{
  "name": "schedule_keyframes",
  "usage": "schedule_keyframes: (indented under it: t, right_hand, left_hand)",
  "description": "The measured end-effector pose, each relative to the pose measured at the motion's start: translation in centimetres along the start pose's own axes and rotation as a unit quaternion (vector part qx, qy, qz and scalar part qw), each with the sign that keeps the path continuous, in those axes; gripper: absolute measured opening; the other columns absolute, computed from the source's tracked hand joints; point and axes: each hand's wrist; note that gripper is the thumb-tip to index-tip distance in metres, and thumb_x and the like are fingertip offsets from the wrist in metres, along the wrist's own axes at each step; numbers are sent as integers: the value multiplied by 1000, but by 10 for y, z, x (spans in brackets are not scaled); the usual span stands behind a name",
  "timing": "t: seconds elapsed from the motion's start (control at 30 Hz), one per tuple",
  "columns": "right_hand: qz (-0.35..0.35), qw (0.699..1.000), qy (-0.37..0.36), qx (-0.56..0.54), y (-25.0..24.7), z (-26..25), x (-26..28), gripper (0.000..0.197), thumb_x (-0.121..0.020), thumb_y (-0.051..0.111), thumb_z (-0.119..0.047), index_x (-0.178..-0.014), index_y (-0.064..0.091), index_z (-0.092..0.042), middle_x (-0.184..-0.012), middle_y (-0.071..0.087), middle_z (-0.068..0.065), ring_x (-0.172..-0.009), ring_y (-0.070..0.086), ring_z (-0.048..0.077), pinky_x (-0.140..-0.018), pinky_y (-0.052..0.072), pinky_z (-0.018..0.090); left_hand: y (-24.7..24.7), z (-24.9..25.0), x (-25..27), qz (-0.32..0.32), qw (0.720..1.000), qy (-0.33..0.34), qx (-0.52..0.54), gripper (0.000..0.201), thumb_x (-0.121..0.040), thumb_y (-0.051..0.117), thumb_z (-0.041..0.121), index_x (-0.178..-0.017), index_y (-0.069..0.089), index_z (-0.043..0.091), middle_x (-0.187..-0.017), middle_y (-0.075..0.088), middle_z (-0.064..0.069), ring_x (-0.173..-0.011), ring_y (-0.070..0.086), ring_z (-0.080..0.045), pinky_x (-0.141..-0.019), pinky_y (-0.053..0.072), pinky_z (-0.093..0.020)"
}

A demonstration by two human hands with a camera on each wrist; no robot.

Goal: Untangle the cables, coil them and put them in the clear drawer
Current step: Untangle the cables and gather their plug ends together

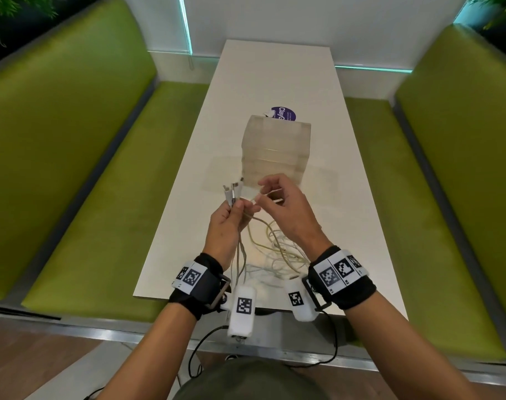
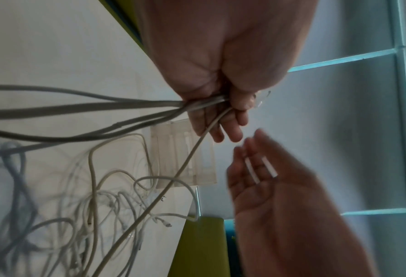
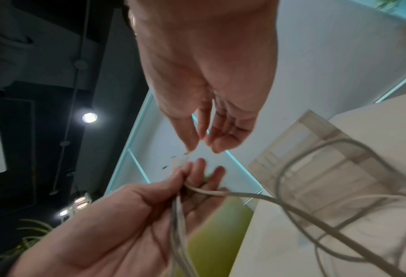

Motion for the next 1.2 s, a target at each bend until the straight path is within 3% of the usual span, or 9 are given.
schedule_keyframes:
  t: [0.1,0.2,0.27,0.4,0.6,0.87,1.0,1.1,1.2]
  right_hand:
    - [-151,978,85,117,-6,21,1,46,-84,69,-38,-126,55,-24,-122,56,-8,-92,59,7,-74,49,20]
    - [-267,945,92,167,-2,47,4,26,-84,70,-28,-106,66,-16,-101,66,-6,-81,58,2,-70,45,19]
    - [-233,948,65,205,1,60,4,3,-85,67,-17,-88,67,-15,-84,66,-9,-75,56,1,-71,42,23]
    - [-160,947,66,272,-11,79,-1,6,-89,61,-17,-83,64,-16,-83,67,-4,-73,56,8,-73,46,33]
    - [-179,979,55,78,-43,70,-5,10,-87,65,-8,-79,66,-14,-71,65,9,-65,62,13,-72,48,29]
    - [-91,991,75,71,-20,43,-18,25,-97,47,-18,-77,63,-14,-55,58,-2,-51,48,15,-63,42,28]
    - [-64,984,59,156,-9,39,-25,23,-97,43,-12,-79,57,-15,-52,52,-15,-54,44,3,-55,35,23]
    - [-59,974,49,214,-3,40,-25,24,-98,43,-12,-77,52,-20,-72,53,-16,-64,47,2,-54,33,12]
    - [-69,976,31,205,0,46,-21,19,-97,49,-27,-83,55,-15,-77,62,-5,-68,55,17,-61,43,30]
  left_hand:
    - [-6,5,-3,27,998,-2,51,29,-102,34,14,-85,56,9,-68,66,-4,-92,68,-24,-94,50,-34]
    - [-11,10,-5,32,995,-2,95,28,-102,34,15,-84,53,8,-59,59,1,-85,70,-22,-90,53,-32]
    - [-13,14,-5,33,994,8,108,28,-103,33,15,-84,53,8,-56,53,3,-74,68,-19,-86,55,-33]
    - [-25,28,-9,60,987,39,140,27,-103,33,16,-83,51,11,-53,46,7,-52,51,-11,-67,52,-28]
    - [-64,38,-22,137,981,57,127,27,-103,34,19,-82,49,13,-53,41,9,-47,35,-6,-47,31,-18]
    - [-22,5,2,-37,979,-57,-190,38,-93,50,43,-90,60,7,-58,33,9,-49,30,-8,-51,28,-24]
    - [-5,-1,10,-96,972,-53,-207,22,-88,64,33,-74,57,17,-62,36,5,-51,31,-7,-51,30,-21]
    - [-1,-1,9,-82,978,-47,-187,27,-91,61,21,-78,55,-2,-57,31,5,-48,28,-8,-49,28,-21]
    - [-7,6,3,-5,988,-30,-149,17,-94,54,12,-79,61,6,-51,33,7,-44,28,-8,-47,26,-24]
Point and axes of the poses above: each hand's wrist, its own x-axis away from the middle knuckle, its own y-axis out of the palm, z = x × y
